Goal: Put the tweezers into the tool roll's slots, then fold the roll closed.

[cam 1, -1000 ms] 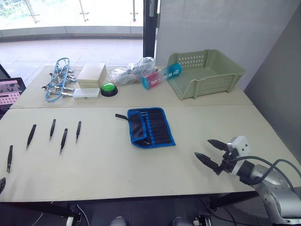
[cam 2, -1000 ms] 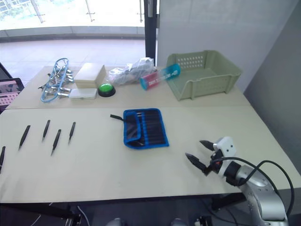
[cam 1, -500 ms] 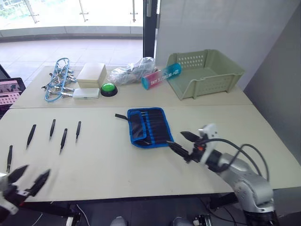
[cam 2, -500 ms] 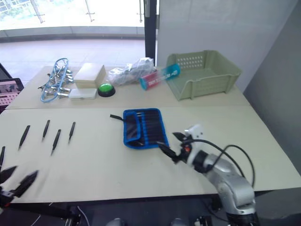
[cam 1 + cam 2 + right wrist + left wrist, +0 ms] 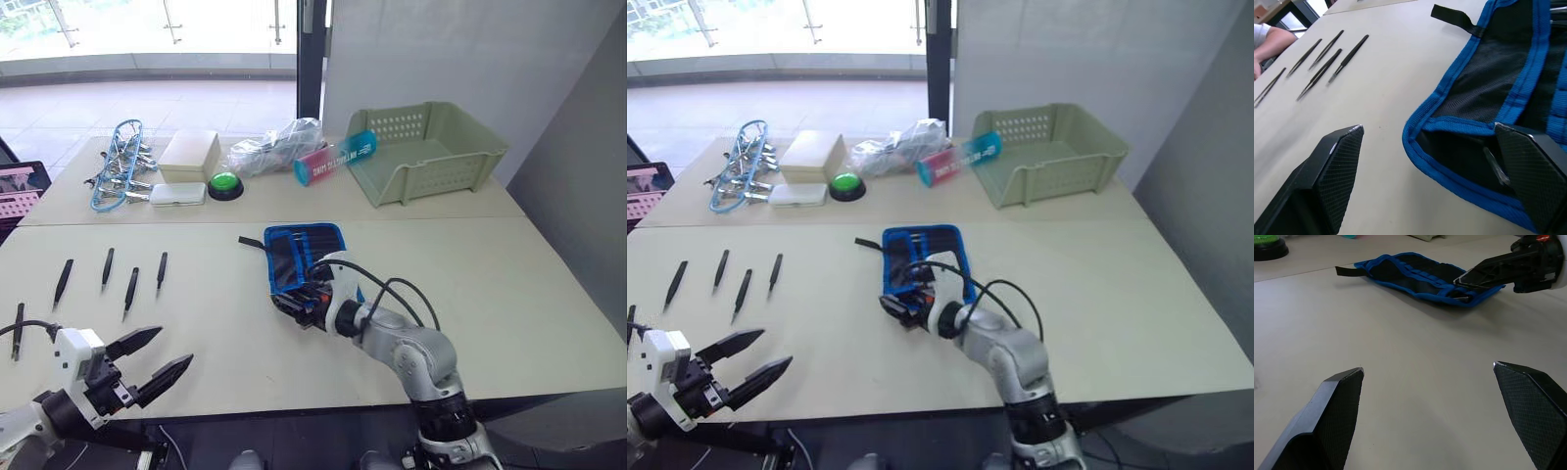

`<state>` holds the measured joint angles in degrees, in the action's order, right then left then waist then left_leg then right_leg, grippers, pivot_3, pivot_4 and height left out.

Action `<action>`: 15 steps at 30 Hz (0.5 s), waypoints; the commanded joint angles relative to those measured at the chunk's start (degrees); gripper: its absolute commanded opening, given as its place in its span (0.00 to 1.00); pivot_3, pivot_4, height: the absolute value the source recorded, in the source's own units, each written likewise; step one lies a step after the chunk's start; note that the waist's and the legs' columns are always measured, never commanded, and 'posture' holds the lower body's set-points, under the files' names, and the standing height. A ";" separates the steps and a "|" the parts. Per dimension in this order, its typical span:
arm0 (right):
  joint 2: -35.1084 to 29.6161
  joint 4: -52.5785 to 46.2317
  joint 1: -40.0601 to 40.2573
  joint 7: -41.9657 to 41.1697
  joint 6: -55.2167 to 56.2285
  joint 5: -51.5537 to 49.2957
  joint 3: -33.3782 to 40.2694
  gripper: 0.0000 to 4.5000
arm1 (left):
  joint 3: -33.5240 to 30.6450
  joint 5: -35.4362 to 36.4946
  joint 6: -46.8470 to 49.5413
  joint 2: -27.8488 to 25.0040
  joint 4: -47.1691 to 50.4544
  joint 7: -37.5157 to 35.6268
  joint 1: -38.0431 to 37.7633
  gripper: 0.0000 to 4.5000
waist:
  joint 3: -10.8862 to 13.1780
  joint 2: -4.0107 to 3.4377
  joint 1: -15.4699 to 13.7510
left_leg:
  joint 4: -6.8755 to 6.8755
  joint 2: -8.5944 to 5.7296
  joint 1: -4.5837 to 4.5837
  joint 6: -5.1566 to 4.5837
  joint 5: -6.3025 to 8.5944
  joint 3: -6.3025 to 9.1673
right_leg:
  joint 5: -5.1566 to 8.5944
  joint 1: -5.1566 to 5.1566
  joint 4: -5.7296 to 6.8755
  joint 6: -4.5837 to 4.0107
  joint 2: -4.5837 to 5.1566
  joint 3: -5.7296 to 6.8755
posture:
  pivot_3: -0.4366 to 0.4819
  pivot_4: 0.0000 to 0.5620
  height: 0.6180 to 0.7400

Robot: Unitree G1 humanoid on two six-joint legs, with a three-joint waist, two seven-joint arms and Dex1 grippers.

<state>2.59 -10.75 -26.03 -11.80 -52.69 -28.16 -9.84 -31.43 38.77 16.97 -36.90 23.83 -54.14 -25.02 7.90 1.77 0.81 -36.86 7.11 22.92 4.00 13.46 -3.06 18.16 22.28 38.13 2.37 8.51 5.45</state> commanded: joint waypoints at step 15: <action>0.47 -0.76 -1.41 1.09 -0.15 0.37 4.14 1.00 | -0.01 1.17 2.04 -0.95 4.03 0.54 0.65 1.00 | 0.02 -0.04 0.00 | 0.01 0.00 0.09 -0.01 0.00 0.01 | 0.00 0.02 0.03 0.00 0.00 0.01 | 0.48 0.27 0.81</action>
<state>3.11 -8.85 -27.84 -10.70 -52.89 -27.93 -5.97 -30.58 38.77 19.16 -37.78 26.09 -53.75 -24.47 7.92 1.73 0.80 -36.85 7.11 23.00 3.99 13.47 -3.06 18.16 22.30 38.16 2.38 8.51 5.47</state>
